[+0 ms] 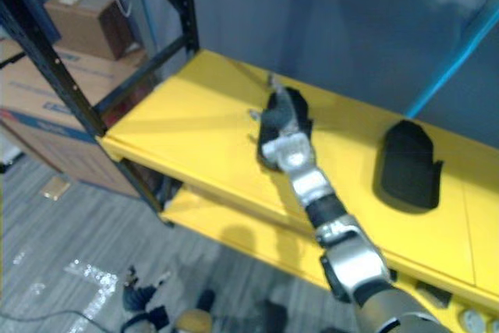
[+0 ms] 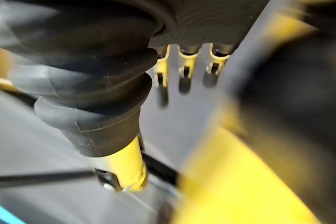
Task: Walk over and take plastic housings, then place them on the shelf
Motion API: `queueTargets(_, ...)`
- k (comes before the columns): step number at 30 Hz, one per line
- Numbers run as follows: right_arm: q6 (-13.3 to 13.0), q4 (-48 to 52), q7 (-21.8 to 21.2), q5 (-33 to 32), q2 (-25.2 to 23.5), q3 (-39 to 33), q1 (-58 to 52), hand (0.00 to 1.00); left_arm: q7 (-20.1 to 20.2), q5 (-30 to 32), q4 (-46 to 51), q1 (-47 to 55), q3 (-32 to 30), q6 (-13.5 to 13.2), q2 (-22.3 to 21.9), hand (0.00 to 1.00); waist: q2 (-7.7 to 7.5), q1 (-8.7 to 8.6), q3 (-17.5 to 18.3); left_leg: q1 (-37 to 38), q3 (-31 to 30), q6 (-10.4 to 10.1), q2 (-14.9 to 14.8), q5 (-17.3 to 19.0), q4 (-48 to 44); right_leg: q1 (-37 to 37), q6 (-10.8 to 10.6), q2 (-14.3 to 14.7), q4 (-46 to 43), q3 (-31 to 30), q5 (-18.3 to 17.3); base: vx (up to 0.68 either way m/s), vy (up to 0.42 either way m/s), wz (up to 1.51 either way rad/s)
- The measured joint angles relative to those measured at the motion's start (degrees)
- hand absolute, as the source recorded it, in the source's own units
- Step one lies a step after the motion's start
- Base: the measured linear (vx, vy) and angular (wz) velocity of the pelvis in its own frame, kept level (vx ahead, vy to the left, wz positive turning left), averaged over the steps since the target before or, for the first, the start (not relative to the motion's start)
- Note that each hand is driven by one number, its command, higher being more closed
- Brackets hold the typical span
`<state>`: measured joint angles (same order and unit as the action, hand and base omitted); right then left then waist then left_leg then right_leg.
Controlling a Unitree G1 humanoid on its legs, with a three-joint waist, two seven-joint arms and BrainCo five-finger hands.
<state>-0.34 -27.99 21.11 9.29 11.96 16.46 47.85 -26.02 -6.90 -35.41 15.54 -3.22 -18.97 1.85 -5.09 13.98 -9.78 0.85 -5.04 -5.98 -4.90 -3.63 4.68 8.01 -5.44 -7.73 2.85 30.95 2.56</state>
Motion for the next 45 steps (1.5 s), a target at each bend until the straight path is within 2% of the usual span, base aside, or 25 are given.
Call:
queueTargets(3, -2.6, 3.7, 3.6, 3.2, 3.3, -0.1, 0.0, 0.0, 0.4, 0.0, -0.7, 0.4, 0.0, -0.6, 0.1, 0.0, -0.04, -1.1, 0.0, -0.1, 0.3, 0.0, -0.1, 0.0, 0.3, 0.0, 0.0, 0.0, 0.0, -0.3, 0.0, -0.01, 0.0, -0.04)
queueTargets(6, -3.9, 6.8, 3.5, 3.5, 6.3, -0.9, -0.2, 0.0, 0.9, 0.0, -1.0, 0.4, -0.1, -1.1, 0.1, 0.0, -0.07, -1.34, 0.0, 0.0, 0.8, 0.1, -0.2, 0.2, 0.3, -0.2, 0.0, 0.1, 0.0, -0.9, 0.0, -0.01, 0.0, -0.09)
queueTargets(8, -4.7, 9.3, 0.3, 4.3, 8.2, -0.9, -0.7, 0.0, 1.6, 0.0, -1.7, 0.4, -0.4, -1.3, 0.3, 0.0, -0.28, -2.09, 0.2, 0.0, 0.9, 0.2, -0.2, 0.2, 0.3, -0.3, -0.1, 0.0, 0.0, -1.0, 0.0, 0.01, -0.001, -0.05)
queueTargets(9, -5.0, 11.3, -2.9, 4.8, 10.0, -0.5, -1.6, 0.0, 2.0, 0.0, -1.8, 0.4, -0.6, -1.4, 0.4, 0.0, -0.6, -2.29, 0.4, 0.0, 1.1, 0.2, -0.2, 0.2, 0.3, -0.4, -0.1, 0.0, 0.0, -1.1, 0.0, 0.02, -0.006, -0.05)
queueTargets(13, -5.9, 16.4, -14.3, 8.2, 16.9, 6.4, -7.0, 0.0, 2.6, 0.0, -1.8, 0.4, -0.6, -1.8, 2.5, 0.0, -2.89, -2.6, 2.0, -0.9, 1.4, 0.1, -0.3, 0.2, 0.2, -1.7, 0.0, 0.2, 0.0, -1.4, 0.1, 0.02, -0.006, -0.03)
queueTargets(16, -6.0, 16.3, -20.1, 9.7, 17.5, 8.5, -9.0, 0.0, 2.5, 0.0, -1.8, 0.5, -0.7, -1.8, 2.8, 0.0, -3.59, -2.69, 2.5, -0.7, 1.7, 0.1, -0.1, 0.2, 0.0, -1.8, -0.1, 0.1, 0.0, -1.6, 0.1, 0.01, 0.001, -0.05)
queueTargets(19, -6.2, 16.3, -23.2, 9.7, 18.4, 10.3, -9.1, 0.0, 2.5, 0.0, -1.8, 0.9, -0.7, -1.7, 2.8, 0.0, -3.85, -2.65, 2.7, -0.7, 2.1, 0.2, -0.1, 0.2, 0.1, -1.9, -0.1, 0.0, -0.2, -2.1, 0.2, -0.02, 0.009, -0.06)
queueTargets(23, -8.1, 15.3, -26.3, 9.5, 19.6, 12.5, -9.1, 0.0, 2.4, 0.0, -1.8, 2.1, -0.7, -1.6, 2.9, 0.0, -4.11, -2.43, 2.8, -0.7, 2.4, 0.3, -0.2, 0.3, 0.3, -2.0, 0.0, 0.0, -0.2, -2.5, 0.2, -0.01, 0.008, -0.03)
queueTargets(36, -8.2, 7.0, -31.2, 9.9, 18.6, 13.1, -11.7, 0.0, 2.4, 0.0, -1.7, 2.4, -0.5, -0.8, 2.8, 0.0, -3.72, -2.02, 3.1, -0.8, 2.0, 0.2, 0.3, 0.2, 0.2, -1.9, 0.0, 0.0, -0.2, -2.2, 0.2, 0.0, 0.0, 0.0)
queueTargets(38, -7.6, 5.8, -31.2, 11.1, 18.1, 13.6, -11.8, 0.0, 2.4, 0.0, -1.7, 2.4, -0.5, -0.8, 2.8, 0.0, -3.36, -2.01, 3.3, -0.8, 2.0, 0.2, 0.4, 0.2, 0.2, -1.9, 0.0, 0.0, -0.3, -2.1, 0.2, 0.0, 0.0, 0.0)
queueTargets(40, -5.8, 4.2, -30.9, 12.5, 17.0, 14.1, -11.9, 0.0, 2.4, 0.0, -1.7, 2.4, -0.4, -0.8, 2.8, 0.0, -2.89, -1.99, 3.6, -0.8, 1.9, 0.2, 0.3, 0.2, 0.2, -1.9, 0.0, 0.0, -0.3, -2.1, 0.2, 0.0, 0.0, 0.0)
queueTargets(45, -5.3, 2.4, -30.8, 14.1, 15.3, 14.1, -13.0, 0.0, 2.2, 0.0, -1.7, 2.4, -0.1, -0.8, 2.6, 0.0, -2.45, -1.93, 3.9, -0.8, 1.8, 0.2, 0.3, 0.2, 0.3, -1.8, 0.0, 0.0, -0.3, -1.9, 0.2, 0.0, 0.0, 0.0)
